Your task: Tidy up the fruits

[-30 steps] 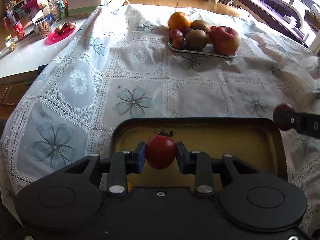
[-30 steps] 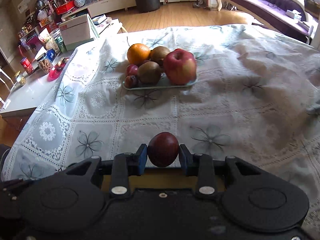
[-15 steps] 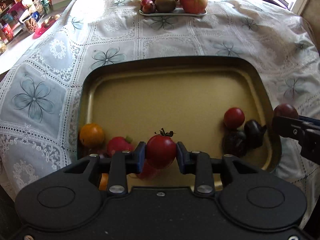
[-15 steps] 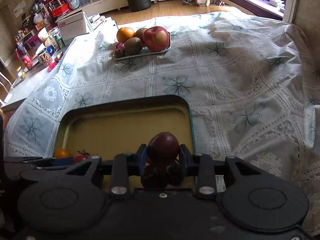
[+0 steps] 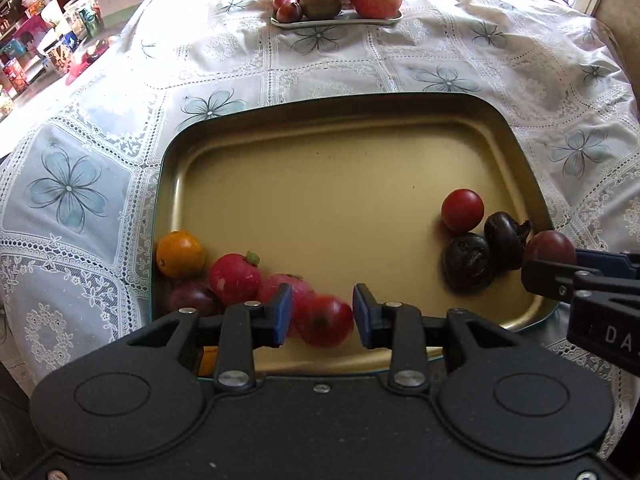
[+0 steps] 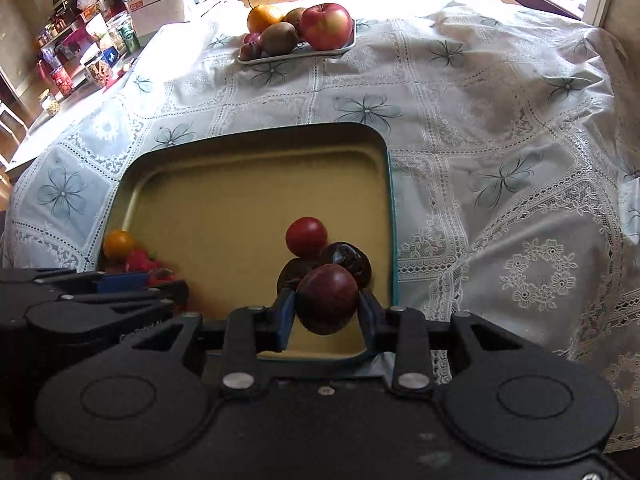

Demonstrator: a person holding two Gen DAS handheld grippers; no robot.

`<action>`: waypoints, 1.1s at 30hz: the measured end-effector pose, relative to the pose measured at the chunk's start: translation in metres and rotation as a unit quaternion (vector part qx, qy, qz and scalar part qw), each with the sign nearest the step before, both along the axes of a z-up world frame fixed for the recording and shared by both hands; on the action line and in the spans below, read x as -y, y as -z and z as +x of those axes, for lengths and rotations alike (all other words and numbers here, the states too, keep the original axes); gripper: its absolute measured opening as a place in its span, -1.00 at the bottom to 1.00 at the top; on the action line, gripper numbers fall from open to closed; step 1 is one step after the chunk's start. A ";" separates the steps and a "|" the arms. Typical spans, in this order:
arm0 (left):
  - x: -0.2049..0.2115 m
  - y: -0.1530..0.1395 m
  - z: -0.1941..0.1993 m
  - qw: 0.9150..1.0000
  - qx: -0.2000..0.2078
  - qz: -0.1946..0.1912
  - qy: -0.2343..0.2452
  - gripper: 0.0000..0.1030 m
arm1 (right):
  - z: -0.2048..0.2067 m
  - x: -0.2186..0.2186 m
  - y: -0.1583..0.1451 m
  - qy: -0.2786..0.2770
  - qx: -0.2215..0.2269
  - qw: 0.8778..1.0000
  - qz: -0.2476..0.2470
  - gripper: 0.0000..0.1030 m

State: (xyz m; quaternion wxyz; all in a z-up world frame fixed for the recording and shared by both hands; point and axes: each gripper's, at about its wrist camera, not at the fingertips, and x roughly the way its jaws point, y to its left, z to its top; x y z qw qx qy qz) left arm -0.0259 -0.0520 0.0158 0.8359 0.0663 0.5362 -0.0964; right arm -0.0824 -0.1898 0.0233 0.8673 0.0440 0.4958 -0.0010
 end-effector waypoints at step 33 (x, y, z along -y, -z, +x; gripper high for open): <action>-0.022 0.001 -0.018 0.999 -0.014 0.019 -0.047 -0.15 | -0.004 -0.016 0.009 -0.014 0.000 1.000 -0.016 -0.30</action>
